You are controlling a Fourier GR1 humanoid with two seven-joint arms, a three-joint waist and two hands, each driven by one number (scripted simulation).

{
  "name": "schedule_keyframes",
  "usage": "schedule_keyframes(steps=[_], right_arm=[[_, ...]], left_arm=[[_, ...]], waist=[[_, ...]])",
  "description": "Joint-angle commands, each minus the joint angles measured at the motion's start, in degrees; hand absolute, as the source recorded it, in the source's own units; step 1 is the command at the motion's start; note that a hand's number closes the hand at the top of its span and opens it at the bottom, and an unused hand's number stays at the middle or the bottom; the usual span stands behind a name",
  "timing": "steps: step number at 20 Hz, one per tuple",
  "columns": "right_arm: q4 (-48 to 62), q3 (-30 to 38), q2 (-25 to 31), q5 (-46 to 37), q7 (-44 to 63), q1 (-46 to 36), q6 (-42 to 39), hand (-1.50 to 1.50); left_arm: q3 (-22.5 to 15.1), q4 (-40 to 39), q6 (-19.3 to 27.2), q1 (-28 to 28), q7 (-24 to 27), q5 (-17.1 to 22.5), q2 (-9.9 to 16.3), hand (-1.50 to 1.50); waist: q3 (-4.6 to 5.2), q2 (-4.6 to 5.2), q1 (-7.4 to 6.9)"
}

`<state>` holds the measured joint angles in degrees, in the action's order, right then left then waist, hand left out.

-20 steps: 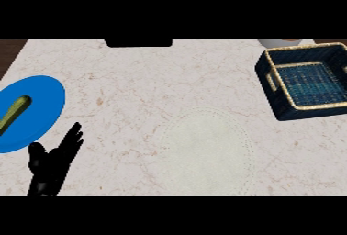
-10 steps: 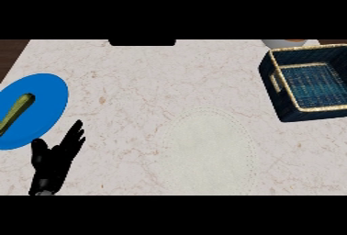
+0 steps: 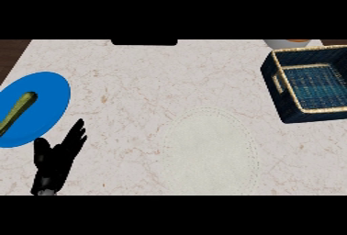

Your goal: Pick the sweet potato from the placemat and place it in the basket

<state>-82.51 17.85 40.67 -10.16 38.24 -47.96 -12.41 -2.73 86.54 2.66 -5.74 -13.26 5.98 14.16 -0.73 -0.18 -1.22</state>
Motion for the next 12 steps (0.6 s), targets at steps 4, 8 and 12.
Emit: schedule_keyframes(steps=[4, 8, 12], right_arm=[[10.88, 3.04, -4.55, 1.31, -8.57, 0.00, 4.71, 1.50], [12.61, 4.76, -4.03, 2.75, -11.45, 2.58, 3.70, 1.50], [18.90, 5.20, -2.28, 2.43, -17.11, 2.33, 2.19, 1.50]], left_arm=[[-0.09, -5.44, -2.00, -2.03, -1.03, 0.64, -0.38, 0.00], [-0.21, -6.25, -0.95, -1.86, -0.99, -0.43, -1.23, 0.00], [1.67, -5.78, -2.38, -1.69, -1.70, 0.86, 0.39, 0.00]], waist=[[0.72, 0.69, -0.05], [0.73, 0.43, 0.80], [0.72, 0.49, 0.53]])
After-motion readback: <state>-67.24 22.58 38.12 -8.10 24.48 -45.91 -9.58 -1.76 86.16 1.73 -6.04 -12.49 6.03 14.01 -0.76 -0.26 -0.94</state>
